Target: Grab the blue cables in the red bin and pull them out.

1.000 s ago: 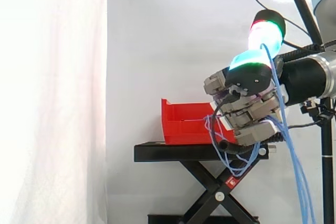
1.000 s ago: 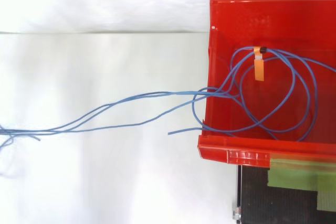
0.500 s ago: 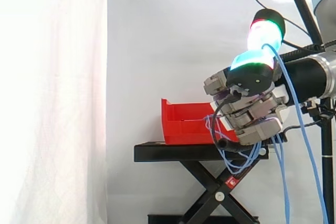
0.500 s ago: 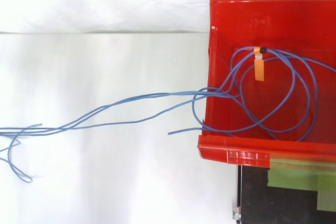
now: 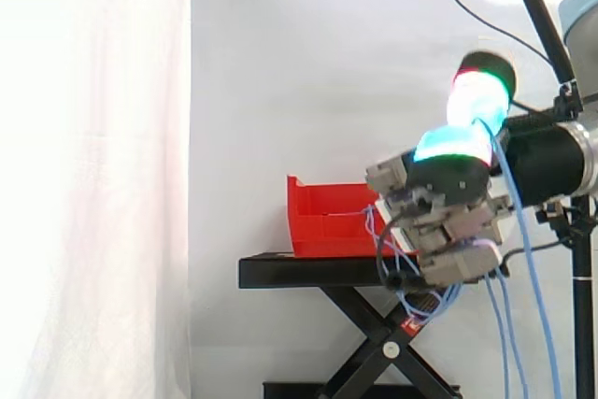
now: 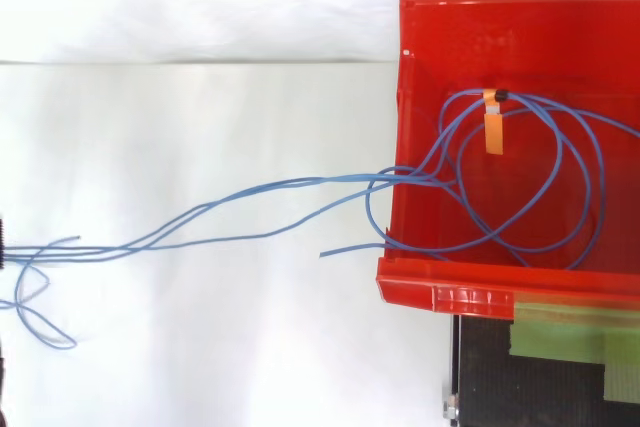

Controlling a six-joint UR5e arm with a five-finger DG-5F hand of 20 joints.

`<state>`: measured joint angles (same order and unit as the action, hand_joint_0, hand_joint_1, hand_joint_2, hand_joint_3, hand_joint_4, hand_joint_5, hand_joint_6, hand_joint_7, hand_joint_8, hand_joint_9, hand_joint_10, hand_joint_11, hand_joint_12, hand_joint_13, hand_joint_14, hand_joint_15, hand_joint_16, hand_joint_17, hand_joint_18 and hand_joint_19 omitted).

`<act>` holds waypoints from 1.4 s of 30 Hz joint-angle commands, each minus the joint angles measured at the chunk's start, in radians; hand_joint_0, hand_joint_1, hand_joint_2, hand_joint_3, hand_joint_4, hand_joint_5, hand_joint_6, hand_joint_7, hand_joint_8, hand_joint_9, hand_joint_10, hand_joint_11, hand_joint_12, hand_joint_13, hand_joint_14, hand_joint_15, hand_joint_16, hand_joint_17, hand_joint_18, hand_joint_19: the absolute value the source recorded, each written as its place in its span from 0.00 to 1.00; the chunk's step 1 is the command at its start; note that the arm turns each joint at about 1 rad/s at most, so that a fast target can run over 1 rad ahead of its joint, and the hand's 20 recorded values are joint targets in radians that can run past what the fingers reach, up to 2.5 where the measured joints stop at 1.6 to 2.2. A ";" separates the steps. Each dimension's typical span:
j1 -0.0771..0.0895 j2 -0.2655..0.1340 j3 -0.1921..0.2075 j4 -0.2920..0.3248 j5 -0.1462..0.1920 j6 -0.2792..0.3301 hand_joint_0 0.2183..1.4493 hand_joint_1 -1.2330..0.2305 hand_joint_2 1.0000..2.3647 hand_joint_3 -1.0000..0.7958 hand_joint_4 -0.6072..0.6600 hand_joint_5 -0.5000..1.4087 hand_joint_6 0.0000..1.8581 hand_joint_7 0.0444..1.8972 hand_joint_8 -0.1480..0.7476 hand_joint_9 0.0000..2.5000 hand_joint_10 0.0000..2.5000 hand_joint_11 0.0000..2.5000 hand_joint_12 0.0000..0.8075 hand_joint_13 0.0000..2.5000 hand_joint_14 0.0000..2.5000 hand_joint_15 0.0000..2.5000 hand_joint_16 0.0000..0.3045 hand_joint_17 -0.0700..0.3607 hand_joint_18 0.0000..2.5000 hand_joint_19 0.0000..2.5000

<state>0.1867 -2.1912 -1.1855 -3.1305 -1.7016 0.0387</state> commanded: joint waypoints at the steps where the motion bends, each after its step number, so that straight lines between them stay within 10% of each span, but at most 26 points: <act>1: 0.000 -0.001 -0.052 0.078 0.011 -0.047 0.60 0.24 0.00 0.00 0.49 0.58 0.58 0.21 0.38 0.40 0.63 0.51 0.35 0.45 0.64 0.49 0.13 0.36 0.40 0.45; 7: 0.000 -0.001 -0.095 0.257 0.022 -0.049 0.60 0.24 0.00 0.00 0.49 0.58 0.58 0.21 0.38 0.40 0.63 0.51 0.35 0.46 0.63 0.49 0.13 0.36 0.40 0.45; 30: 0.000 0.001 -0.097 0.316 0.019 -0.055 0.62 0.24 0.00 0.00 0.50 0.57 0.65 0.20 0.40 0.37 0.77 0.51 0.35 0.46 0.62 0.50 0.13 0.37 0.39 0.44; 42: 0.000 0.001 -0.095 0.316 0.020 -0.055 0.62 0.23 0.00 0.00 0.49 0.58 0.64 0.20 0.39 0.39 0.65 0.54 0.34 0.48 0.52 0.52 0.13 0.37 0.38 0.44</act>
<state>0.1872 -2.1905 -1.2818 -2.8159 -1.6827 -0.0161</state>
